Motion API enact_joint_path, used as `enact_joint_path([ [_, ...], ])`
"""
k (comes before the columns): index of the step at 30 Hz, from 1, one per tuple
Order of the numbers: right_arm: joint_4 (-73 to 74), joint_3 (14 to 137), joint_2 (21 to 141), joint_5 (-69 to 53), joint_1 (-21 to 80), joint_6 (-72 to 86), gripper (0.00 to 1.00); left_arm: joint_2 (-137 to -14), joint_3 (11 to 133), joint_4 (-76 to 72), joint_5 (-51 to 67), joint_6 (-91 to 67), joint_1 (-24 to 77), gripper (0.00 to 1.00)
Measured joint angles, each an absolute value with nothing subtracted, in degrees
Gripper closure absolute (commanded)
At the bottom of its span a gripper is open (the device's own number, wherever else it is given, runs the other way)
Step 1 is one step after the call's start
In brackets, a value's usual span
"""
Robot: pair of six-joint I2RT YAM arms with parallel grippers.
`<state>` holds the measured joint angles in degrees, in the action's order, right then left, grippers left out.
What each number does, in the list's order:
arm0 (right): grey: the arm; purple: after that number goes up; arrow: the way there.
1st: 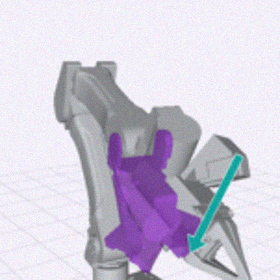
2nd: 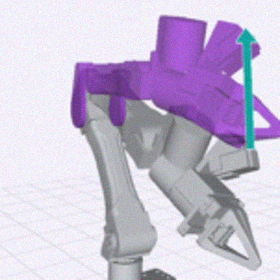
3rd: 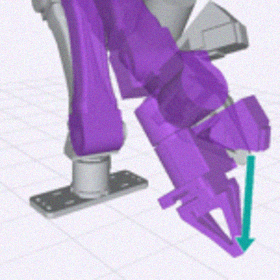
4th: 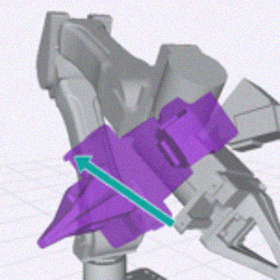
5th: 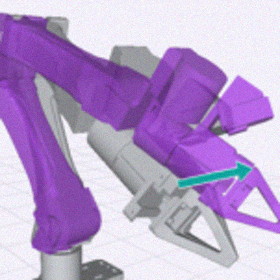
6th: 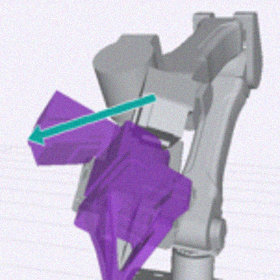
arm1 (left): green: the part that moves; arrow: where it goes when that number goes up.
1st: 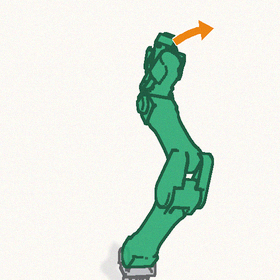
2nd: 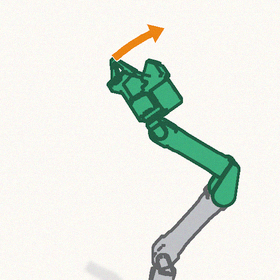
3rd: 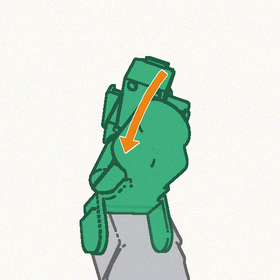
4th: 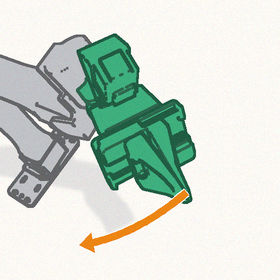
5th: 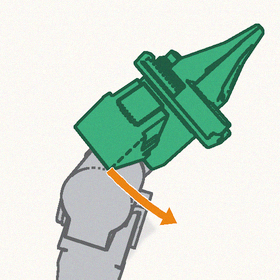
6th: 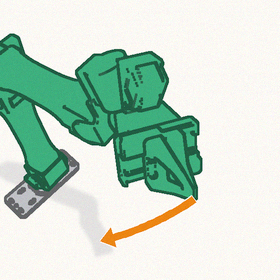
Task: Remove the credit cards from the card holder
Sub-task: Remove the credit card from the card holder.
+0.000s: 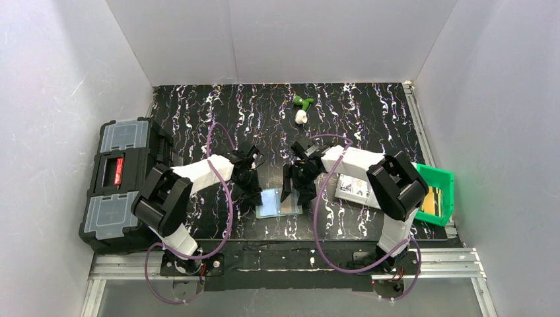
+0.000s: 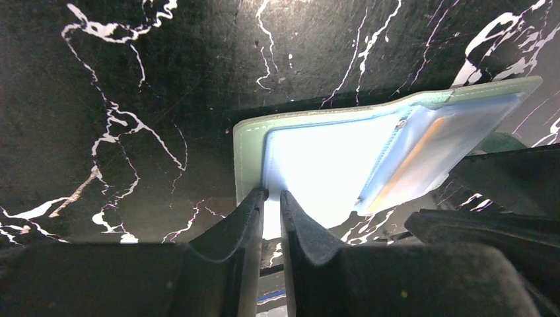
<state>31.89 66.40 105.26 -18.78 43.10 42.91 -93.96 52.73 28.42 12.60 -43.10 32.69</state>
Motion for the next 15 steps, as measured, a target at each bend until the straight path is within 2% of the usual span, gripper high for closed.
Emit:
enact_joint_path([
  [9, 20.99, 58.5, 102.56, -28.88, 39.14, 47.48, 0.25, -94.08, 52.78, 28.64, 12.58, -43.11, 32.56, 0.88],
  [15, 16.17, 56.54, 101.79, -31.14, 39.11, 49.65, 0.25, -94.15, 52.86, 28.76, 12.58, -43.11, 32.55, 0.89],
])
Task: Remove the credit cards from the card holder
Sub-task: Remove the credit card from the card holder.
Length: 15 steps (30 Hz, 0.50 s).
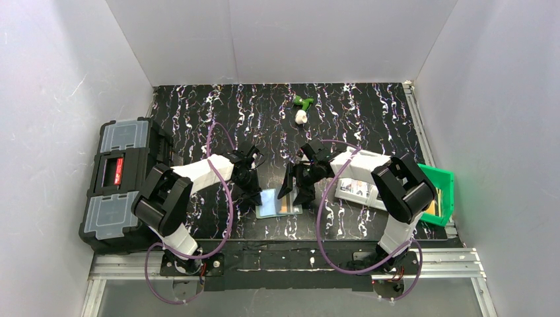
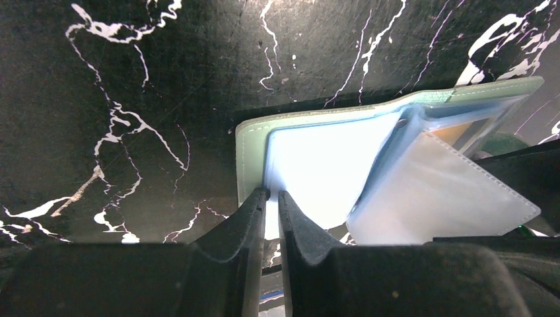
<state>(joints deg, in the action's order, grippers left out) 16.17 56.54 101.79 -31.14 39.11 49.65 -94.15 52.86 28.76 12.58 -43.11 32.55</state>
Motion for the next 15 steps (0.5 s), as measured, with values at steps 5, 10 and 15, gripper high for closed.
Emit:
enact_joint_path([
  [5, 13.31, 56.34, 101.15, -32.3, 39.11, 51.09, 0.26, -94.17, 52.86, 28.78, 12.6, -43.11, 32.49, 0.89],
  [10, 11.91, 56.34, 101.03, -33.17, 39.11, 51.86, 0.26, -94.17, 52.86, 28.82, 12.6, -43.09, 32.47, 0.9],
  [15, 11.97, 56.36, 101.04, -33.05, 39.11, 52.11, 0.27, -94.1, 52.86, 28.91, 12.55, -43.09, 32.47, 0.84],
])
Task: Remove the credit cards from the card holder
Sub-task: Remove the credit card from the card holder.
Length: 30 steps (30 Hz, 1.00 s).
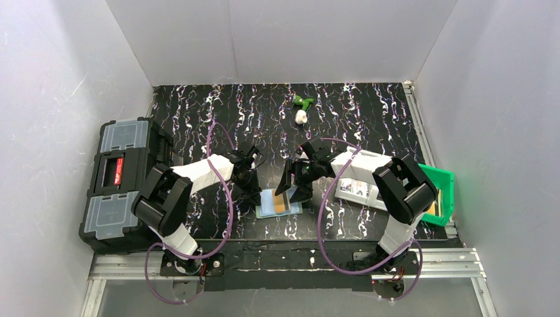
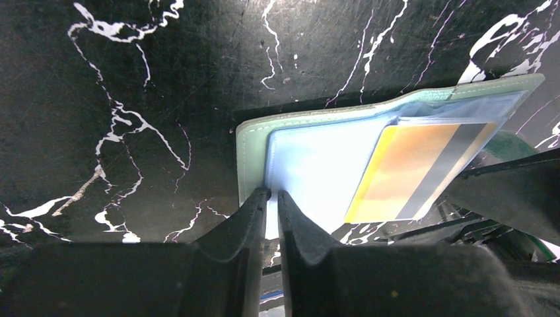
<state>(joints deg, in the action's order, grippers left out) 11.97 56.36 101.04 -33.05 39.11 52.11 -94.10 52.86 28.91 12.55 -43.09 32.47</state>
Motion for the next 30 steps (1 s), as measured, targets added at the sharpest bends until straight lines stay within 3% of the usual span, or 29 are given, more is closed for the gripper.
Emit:
enact_joint_path([
  [5, 15.52, 57.3, 101.08, -29.7, 39.31, 50.82, 0.36, -93.46, 53.29, 30.48, 11.24, -43.12, 32.75, 0.64],
  [8, 17.92, 58.04, 101.08, -27.3, 39.44, 49.89, 0.42, -91.91, 53.49, 33.61, 8.59, -42.48, 32.97, 0.6],
  [13, 20.57, 58.73, 101.1, -25.08, 39.78, 49.02, 0.46, -87.0, 56.45, 40.14, 4.34, -41.68, 32.95, 0.6],
  [18, 22.62, 59.96, 101.1, -23.4, 40.47, 48.17, 0.58, -82.29, 60.65, 42.82, 3.43, -41.13, 32.95, 0.63],
  [30, 26.0, 63.66, 102.71, -18.9, 42.32, 46.07, 0.79, -88.51, 58.55, 31.27, 15.91, -43.52, 32.95, 0.71],
])
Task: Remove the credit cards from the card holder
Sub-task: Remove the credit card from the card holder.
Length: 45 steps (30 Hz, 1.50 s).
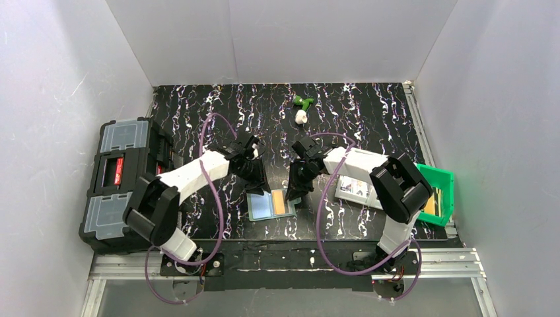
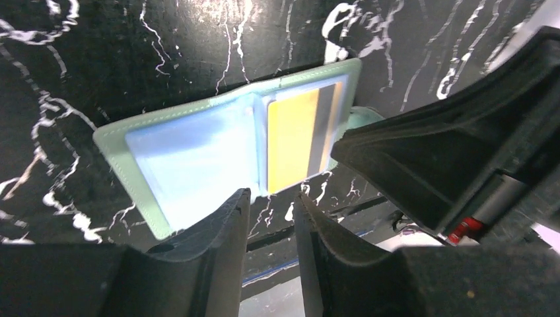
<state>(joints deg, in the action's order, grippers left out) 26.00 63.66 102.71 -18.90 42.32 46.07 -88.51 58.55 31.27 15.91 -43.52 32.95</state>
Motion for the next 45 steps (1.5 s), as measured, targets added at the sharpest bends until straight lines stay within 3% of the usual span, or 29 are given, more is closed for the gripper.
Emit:
enact_joint_path([
  [9, 27.63, 64.48, 105.77, -17.88, 42.52, 45.44, 0.89, -94.77, 52.02, 21.6, 21.49, -44.7, 32.95, 0.71],
  [26, 31.44, 69.52, 109.45, -17.72, 44.71, 44.75, 0.95, -95.24, 46.56, 10.25, 27.86, -47.85, 31.9, 0.81],
  [37, 32.49, 70.45, 110.33, -18.04, 44.71, 44.83, 0.96, -92.79, 42.26, 5.3, 29.94, -48.99, 30.63, 0.74],
  [45, 32.47, 70.74, 111.04, -19.27, 44.71, 45.11, 0.97, -88.89, 37.62, 2.78, 31.81, -50.21, 28.54, 0.75],
])
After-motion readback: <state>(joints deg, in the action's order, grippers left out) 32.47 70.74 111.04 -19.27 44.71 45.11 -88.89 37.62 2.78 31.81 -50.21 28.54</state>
